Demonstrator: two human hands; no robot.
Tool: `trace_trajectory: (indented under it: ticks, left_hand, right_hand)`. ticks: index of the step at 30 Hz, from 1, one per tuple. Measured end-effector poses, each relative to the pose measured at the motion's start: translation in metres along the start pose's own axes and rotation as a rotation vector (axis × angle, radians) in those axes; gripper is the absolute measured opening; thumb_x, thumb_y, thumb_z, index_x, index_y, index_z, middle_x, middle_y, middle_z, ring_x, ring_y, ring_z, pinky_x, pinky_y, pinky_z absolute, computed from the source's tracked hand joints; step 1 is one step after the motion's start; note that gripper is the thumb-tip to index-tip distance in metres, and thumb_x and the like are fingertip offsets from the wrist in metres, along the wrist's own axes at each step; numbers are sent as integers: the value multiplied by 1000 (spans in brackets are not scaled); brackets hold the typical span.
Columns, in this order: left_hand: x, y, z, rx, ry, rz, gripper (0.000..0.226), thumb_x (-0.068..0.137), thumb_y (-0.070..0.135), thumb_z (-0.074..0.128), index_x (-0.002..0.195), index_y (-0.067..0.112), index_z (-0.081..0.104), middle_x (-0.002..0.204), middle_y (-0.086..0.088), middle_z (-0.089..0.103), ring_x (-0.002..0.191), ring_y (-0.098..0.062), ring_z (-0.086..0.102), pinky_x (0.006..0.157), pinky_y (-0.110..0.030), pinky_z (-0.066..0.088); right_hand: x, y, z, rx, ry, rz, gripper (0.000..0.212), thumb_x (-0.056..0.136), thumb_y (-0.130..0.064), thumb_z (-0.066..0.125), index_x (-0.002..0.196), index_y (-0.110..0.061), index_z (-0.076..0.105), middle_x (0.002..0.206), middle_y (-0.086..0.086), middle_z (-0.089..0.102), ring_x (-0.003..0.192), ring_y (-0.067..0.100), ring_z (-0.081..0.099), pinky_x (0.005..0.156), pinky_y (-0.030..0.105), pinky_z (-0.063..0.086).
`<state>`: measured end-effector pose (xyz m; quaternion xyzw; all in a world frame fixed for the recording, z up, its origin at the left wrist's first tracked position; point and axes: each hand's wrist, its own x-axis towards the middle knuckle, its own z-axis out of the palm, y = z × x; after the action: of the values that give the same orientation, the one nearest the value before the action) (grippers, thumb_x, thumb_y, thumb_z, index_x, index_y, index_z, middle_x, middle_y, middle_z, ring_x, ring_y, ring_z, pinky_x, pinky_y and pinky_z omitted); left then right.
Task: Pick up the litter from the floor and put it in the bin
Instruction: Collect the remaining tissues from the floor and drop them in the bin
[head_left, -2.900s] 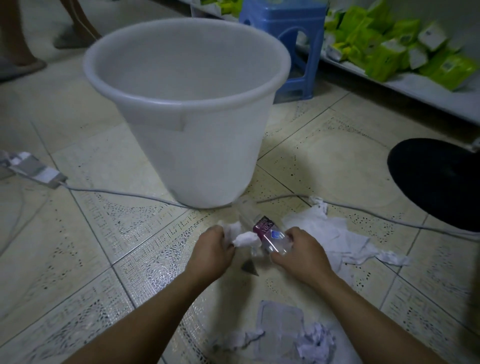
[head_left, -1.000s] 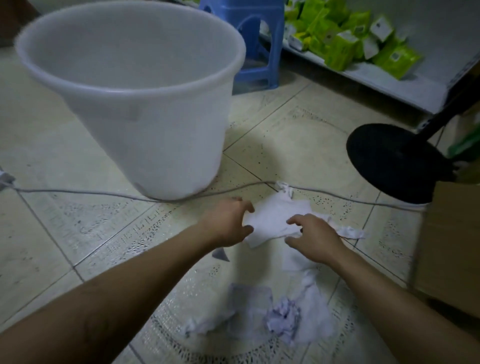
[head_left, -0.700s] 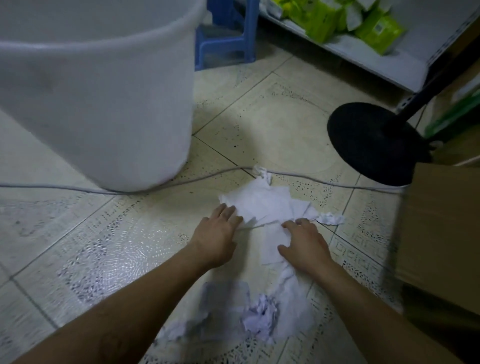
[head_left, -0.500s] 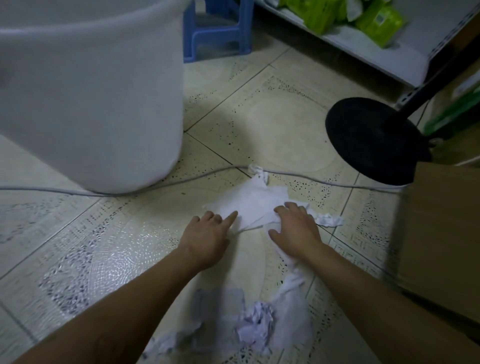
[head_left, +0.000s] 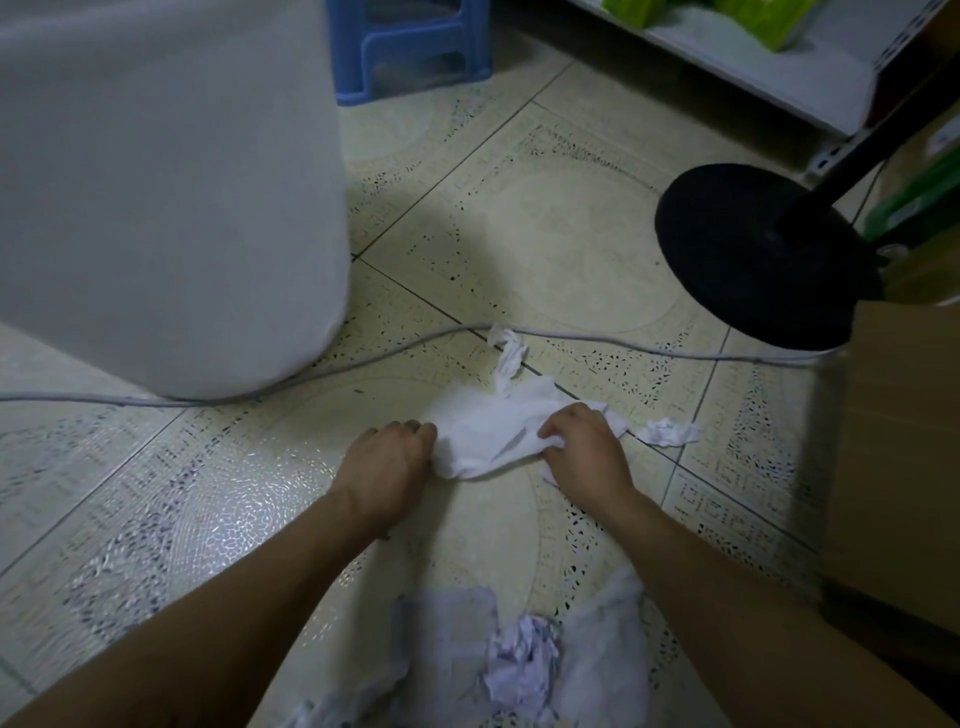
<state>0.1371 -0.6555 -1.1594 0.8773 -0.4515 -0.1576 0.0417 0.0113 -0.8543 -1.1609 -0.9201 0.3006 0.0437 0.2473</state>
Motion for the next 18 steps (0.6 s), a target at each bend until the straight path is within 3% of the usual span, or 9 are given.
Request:
trace_trajectory:
  ticks: [2,4,6,8,10,12,15,18]
  left_hand:
    - [-2,-7,-5,-59,-7,-19,13,83,22,57,89,19,46,95,-7,62,79,-28,59,60,-33,37]
    - [-7,-17,-12,-74,6,-20,25,80,25,67,96,23,48,96,-2,63,73,-21,55,56,-30,37]
    - [-14,-26,-21,-116,78,-29,28,86,26,62,111,23,51,101,-3,65,74,-18,55,56,-27,40]
    - [-18,-32,-33,-186,151,-55,26,90,23,55,116,21,57,105,-4,67,79,-20,60,59,-28,45]
    - [-18,-35,-46,-203,159,-89,19,91,19,53,104,20,66,101,-4,68,77,-19,61,57,-29,48]
    - [-17,-34,-57,-221,158,-123,16,91,18,52,91,19,68,90,-3,67,68,-16,57,49,-26,40]
    - [-21,-31,-67,-266,195,-154,19,92,19,49,89,18,68,83,0,67,64,-13,57,48,-24,37]
    - [-30,-30,-73,-277,238,-152,19,91,20,50,88,18,68,81,2,68,61,-11,56,48,-24,39]
  right_hand:
    - [1,0,1,23,22,12,21,82,0,60,98,-9,70,108,9,60,103,23,53,83,32,47]
    - [2,0,-1,120,94,92,18,83,1,61,92,-10,71,97,4,60,88,20,57,66,24,44]
    - [3,-1,-2,223,194,212,12,84,-3,65,86,-13,70,88,0,57,78,17,57,56,13,35]
    - [4,-2,-2,299,217,269,11,81,-4,70,81,-15,68,89,3,58,77,17,58,56,11,35]
    - [5,-9,-2,316,158,254,15,78,-6,73,77,-18,64,87,2,60,74,15,57,56,16,37]
    - [5,-18,-1,301,70,217,20,75,-10,75,70,-20,59,72,-4,58,66,12,54,50,15,33]
    - [2,-33,1,288,-43,138,25,76,-25,76,63,-17,57,56,-6,52,52,8,45,41,14,28]
    - [1,-46,-2,332,-124,117,30,84,-43,67,88,-13,69,75,0,65,68,15,59,54,24,37]
